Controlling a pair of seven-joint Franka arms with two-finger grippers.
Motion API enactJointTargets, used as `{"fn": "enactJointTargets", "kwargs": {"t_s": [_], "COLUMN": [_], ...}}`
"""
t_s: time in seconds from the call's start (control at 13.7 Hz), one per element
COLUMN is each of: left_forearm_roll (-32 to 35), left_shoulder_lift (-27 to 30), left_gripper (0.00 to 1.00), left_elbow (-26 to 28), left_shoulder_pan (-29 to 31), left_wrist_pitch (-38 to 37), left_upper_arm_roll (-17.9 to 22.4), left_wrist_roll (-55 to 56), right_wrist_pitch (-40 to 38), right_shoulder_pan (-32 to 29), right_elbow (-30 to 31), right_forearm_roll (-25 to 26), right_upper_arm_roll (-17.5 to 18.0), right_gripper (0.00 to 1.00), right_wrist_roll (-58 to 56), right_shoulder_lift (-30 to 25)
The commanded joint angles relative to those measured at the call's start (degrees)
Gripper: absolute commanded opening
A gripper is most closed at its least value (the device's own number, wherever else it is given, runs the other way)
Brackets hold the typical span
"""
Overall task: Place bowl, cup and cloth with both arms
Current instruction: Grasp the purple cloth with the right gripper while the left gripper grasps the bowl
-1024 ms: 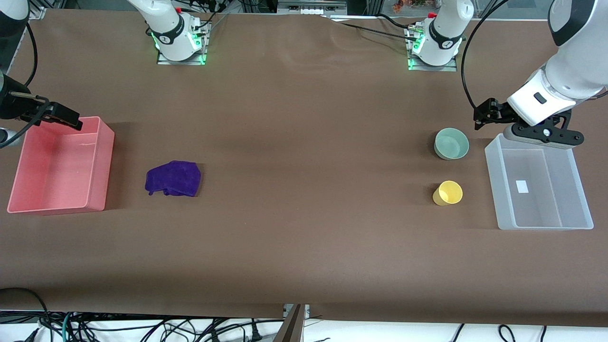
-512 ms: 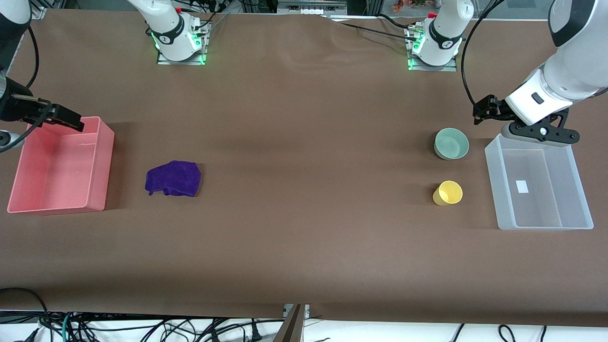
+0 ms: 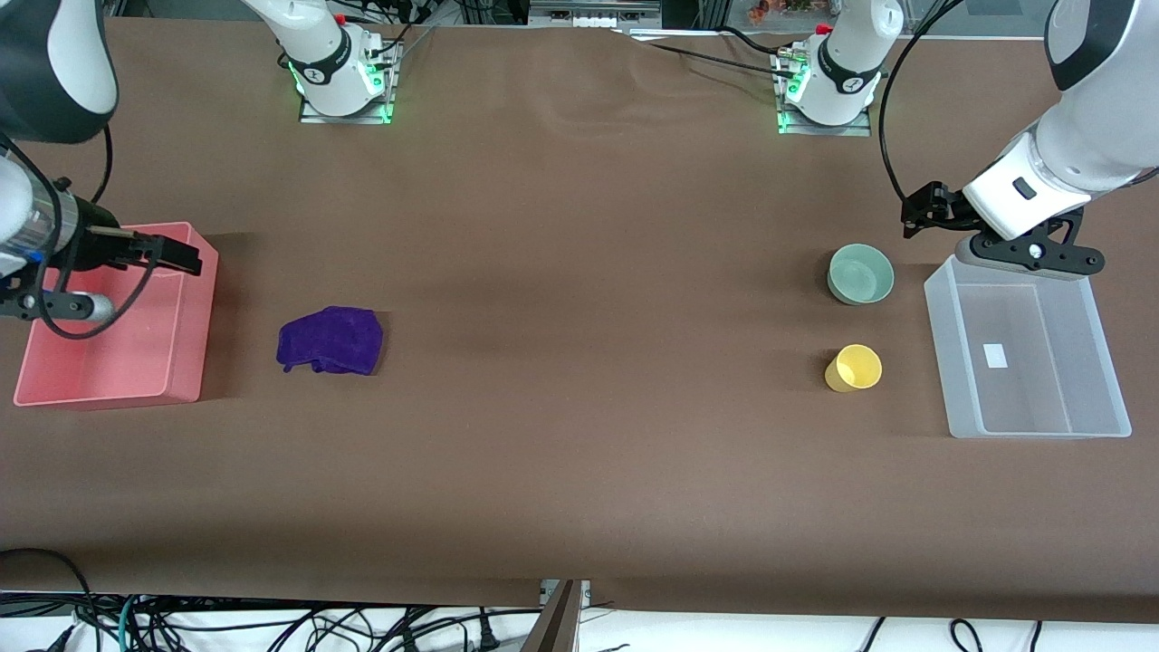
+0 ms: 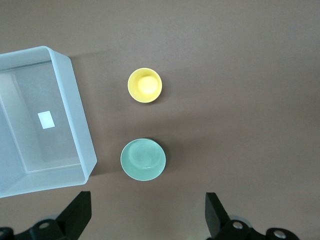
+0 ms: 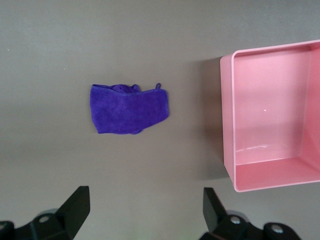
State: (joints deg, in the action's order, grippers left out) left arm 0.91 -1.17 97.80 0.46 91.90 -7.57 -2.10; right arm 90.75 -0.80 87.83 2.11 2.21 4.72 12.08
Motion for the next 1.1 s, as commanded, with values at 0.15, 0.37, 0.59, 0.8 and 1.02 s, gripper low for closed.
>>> {"fn": "enactJointTargets", "kwargs": {"t_s": [0.15,0.37,0.59,0.8,1.02], "left_forearm_roll": [-0.8,-0.6,0.4,1.4,5.4], "left_shoulder_lift": [-1.3,-2.9,-3.3,-4.4,-9.7], "left_gripper": [1.00,1.00,1.00,1.00,1.00], "left_elbow": [3.3,9.1,21.5,34.9,37.6], "left_shoulder_pan": [0.0,0.2,1.6,2.2,3.2], "left_wrist_pitch": [-3.0,2.3,17.0,38.3,48.9], "left_upper_arm_roll": [0.2,0.3,0.3,0.3,0.3], "left_wrist_roll": [-10.5,-19.6,-33.5,-48.7,-57.7], "right_wrist_pitch": [12.0,22.3,31.2,37.5,43.5], "right_shoulder_pan": [3.1,2.5,2.4,2.5,2.5], "right_elbow": [6.9,15.6,23.3,26.2,27.8], "right_forearm_roll": [0.1,-0.1,0.2,0.3,0.3], "right_upper_arm_roll": [0.2,2.7,2.7,2.7,2.8], "right_gripper": [1.00,1.00,1.00,1.00,1.00], "right_wrist_roll": [0.8,0.9,0.7,0.5,0.6], "right_shoulder_lift": [2.1,2.1,2.8,5.5,8.9]}}
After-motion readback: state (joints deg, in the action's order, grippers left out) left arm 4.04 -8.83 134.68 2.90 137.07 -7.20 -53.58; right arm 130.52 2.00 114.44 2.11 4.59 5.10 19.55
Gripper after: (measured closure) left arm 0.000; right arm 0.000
